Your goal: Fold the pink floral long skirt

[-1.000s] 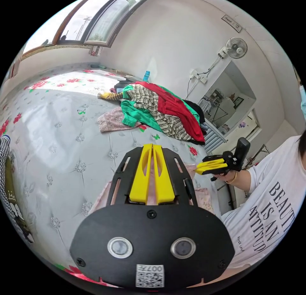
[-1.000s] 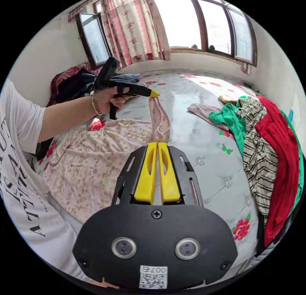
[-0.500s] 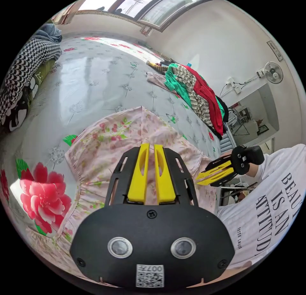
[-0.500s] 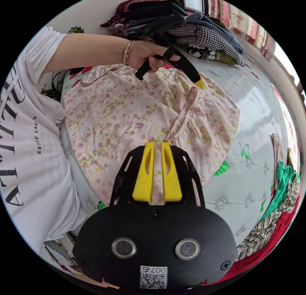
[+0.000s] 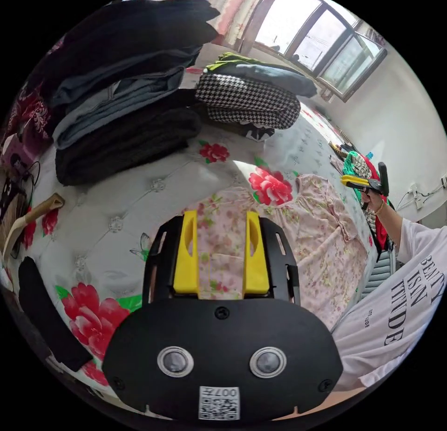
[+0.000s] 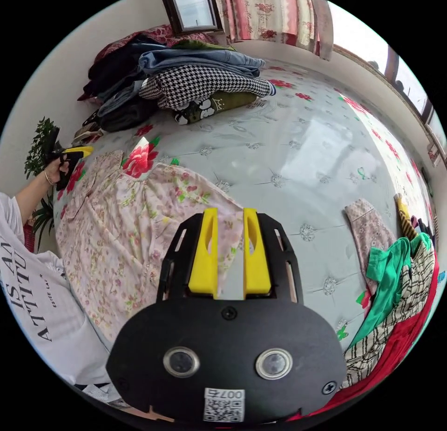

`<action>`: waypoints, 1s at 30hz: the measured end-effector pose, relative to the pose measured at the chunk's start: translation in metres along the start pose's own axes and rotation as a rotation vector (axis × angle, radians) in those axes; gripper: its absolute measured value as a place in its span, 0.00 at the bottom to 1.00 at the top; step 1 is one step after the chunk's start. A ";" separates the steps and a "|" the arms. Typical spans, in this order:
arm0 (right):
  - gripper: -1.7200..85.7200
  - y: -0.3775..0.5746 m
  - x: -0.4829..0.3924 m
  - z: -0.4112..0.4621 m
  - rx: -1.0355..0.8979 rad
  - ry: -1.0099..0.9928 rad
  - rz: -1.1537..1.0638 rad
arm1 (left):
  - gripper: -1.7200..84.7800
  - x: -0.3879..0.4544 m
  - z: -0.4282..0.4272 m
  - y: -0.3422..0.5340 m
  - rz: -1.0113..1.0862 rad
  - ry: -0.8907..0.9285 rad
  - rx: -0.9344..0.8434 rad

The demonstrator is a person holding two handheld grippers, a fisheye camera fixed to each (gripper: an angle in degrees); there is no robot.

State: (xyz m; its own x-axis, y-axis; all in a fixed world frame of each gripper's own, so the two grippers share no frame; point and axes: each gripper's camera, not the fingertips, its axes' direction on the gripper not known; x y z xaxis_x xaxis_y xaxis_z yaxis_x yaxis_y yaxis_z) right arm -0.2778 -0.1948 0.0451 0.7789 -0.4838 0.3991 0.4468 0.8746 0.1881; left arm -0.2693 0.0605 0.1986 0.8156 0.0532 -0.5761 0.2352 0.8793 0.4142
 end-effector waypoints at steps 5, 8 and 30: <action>0.09 -0.028 0.014 0.035 -0.115 -0.025 0.037 | 0.19 -0.026 0.035 -0.005 -0.033 0.010 -0.085; 0.07 -0.029 0.002 0.039 -0.111 0.030 0.042 | 0.20 -0.007 0.076 -0.013 0.025 -0.093 -0.196; 0.02 0.096 -0.062 -0.202 0.153 -0.077 -0.143 | 0.01 0.073 -0.030 0.068 0.244 0.177 0.129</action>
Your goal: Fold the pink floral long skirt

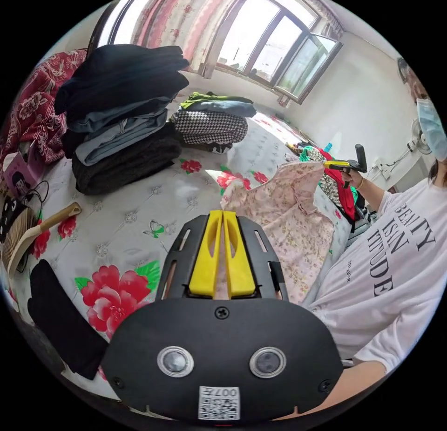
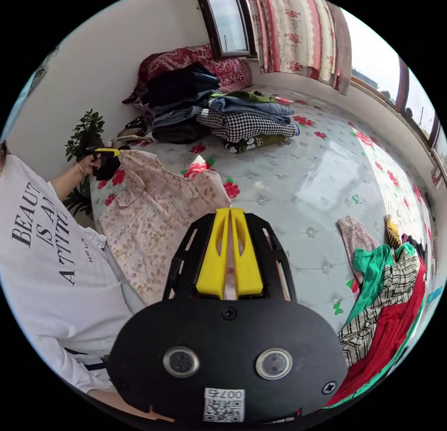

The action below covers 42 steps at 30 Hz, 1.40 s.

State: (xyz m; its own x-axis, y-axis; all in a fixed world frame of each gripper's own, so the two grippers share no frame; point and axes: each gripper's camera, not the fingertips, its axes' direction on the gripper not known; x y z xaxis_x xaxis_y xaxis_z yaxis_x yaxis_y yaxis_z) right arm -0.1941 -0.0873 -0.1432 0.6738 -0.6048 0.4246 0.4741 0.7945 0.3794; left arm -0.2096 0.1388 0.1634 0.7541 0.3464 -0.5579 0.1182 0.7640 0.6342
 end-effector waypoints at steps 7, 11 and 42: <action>0.02 0.142 -0.033 0.013 -0.252 0.029 0.181 | 0.01 0.053 0.024 0.120 -0.153 0.033 -0.197; 0.02 0.195 -0.022 0.058 -0.367 -0.036 0.328 | 0.01 0.050 0.082 0.160 -0.262 0.062 -0.300; 0.08 0.340 0.052 0.059 0.295 -0.231 1.465 | 0.12 0.079 0.156 0.279 -0.968 0.131 0.228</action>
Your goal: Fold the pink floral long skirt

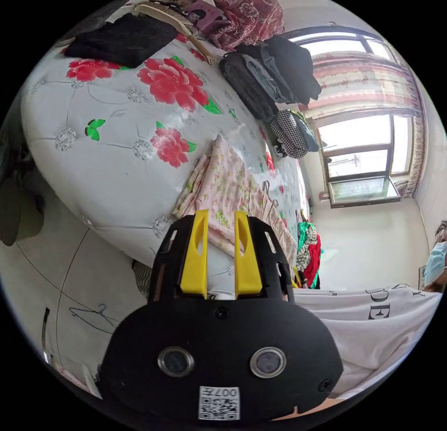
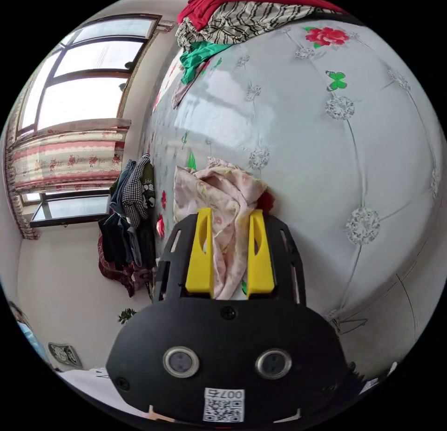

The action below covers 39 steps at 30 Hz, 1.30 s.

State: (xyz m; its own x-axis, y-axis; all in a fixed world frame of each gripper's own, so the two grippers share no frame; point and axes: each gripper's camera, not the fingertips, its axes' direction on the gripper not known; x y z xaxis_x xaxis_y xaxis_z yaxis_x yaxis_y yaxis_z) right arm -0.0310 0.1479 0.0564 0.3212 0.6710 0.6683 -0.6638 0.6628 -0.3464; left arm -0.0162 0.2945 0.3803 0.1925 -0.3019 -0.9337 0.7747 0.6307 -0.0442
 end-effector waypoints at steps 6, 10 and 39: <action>0.02 0.008 -0.182 0.017 -0.087 0.011 -0.605 | 0.12 -0.018 0.000 0.023 -0.052 0.046 0.054; 0.02 0.113 -0.328 0.058 -0.285 -0.055 -1.228 | 0.12 -0.032 -0.004 0.037 -0.077 0.082 0.106; 0.10 0.072 -0.196 0.191 -0.888 0.126 -0.657 | 0.15 -0.072 0.087 0.017 -0.088 0.288 -0.050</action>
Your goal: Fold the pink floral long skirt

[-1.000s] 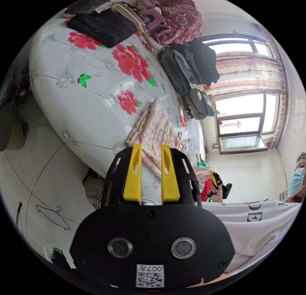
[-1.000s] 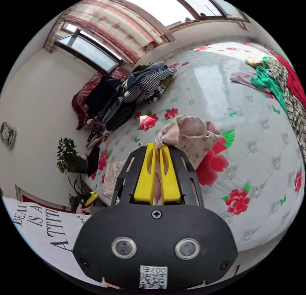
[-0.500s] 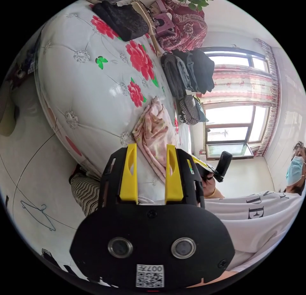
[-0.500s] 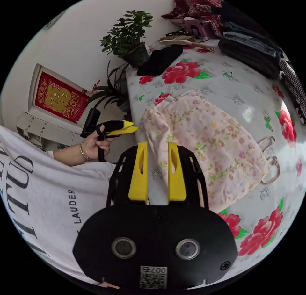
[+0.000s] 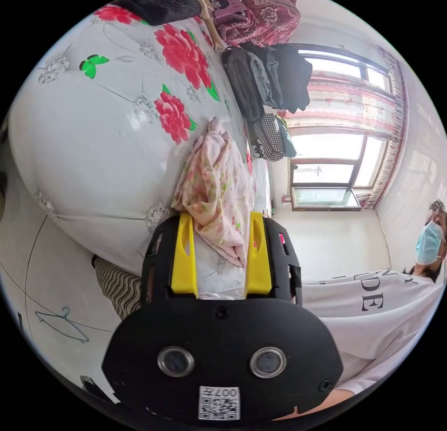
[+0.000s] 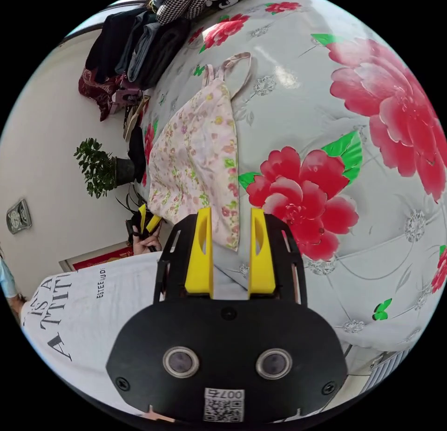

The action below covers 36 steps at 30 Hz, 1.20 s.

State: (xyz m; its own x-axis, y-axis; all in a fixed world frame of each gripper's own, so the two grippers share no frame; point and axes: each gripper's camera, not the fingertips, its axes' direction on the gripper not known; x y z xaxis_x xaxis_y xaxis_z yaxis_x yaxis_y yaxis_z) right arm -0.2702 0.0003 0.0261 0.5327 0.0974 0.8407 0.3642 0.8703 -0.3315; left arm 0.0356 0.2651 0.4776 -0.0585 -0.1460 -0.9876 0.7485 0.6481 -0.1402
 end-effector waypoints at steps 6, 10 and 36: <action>0.03 -0.034 -0.037 -0.013 -0.053 0.019 -0.121 | 0.02 0.001 0.008 -0.014 -0.072 0.103 0.067; 0.02 -0.074 -0.100 -0.047 -0.046 -0.042 -0.268 | 0.02 0.034 -0.007 -0.023 -0.034 0.194 0.136; 0.03 -0.245 -0.391 0.141 -0.085 0.122 -0.650 | 0.11 0.083 -0.170 -0.136 -0.217 -0.187 0.654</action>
State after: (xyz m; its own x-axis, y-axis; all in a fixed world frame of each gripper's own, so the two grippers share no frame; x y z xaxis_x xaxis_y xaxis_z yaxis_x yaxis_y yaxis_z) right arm -0.6752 -0.1828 -0.1612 0.2655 -0.4940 0.8279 0.6967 0.6919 0.1893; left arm -0.1833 0.2923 0.4026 -0.1807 -0.3843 -0.9054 0.9790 0.0177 -0.2029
